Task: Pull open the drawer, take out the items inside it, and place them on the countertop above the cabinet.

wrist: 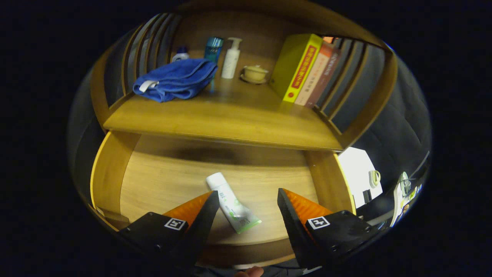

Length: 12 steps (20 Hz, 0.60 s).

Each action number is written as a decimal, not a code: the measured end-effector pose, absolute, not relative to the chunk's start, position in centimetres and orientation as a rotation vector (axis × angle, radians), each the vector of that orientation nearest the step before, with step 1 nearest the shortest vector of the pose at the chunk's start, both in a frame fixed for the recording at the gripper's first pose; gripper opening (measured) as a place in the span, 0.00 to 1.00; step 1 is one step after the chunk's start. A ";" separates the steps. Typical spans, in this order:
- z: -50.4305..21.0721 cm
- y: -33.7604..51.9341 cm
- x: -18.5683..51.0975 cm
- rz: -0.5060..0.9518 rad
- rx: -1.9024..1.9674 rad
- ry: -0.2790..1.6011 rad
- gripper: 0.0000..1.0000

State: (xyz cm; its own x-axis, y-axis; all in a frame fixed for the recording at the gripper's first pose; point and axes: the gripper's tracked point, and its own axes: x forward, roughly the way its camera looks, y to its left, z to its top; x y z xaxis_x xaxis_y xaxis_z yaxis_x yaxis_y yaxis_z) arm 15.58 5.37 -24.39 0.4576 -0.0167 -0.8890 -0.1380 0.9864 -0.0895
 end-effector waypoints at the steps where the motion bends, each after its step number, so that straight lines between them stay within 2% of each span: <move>1: -25.3 6.1 15.5 0.106 -0.166 1.135 0.99; 12: -30.9 7.2 15.2 0.148 -0.163 1.363 0.98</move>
State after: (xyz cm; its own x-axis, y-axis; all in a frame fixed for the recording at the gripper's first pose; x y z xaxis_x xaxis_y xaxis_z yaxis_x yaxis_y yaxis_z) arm 15.16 7.17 -30.91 0.2000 0.0111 -0.9797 -0.2000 0.9793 -0.0297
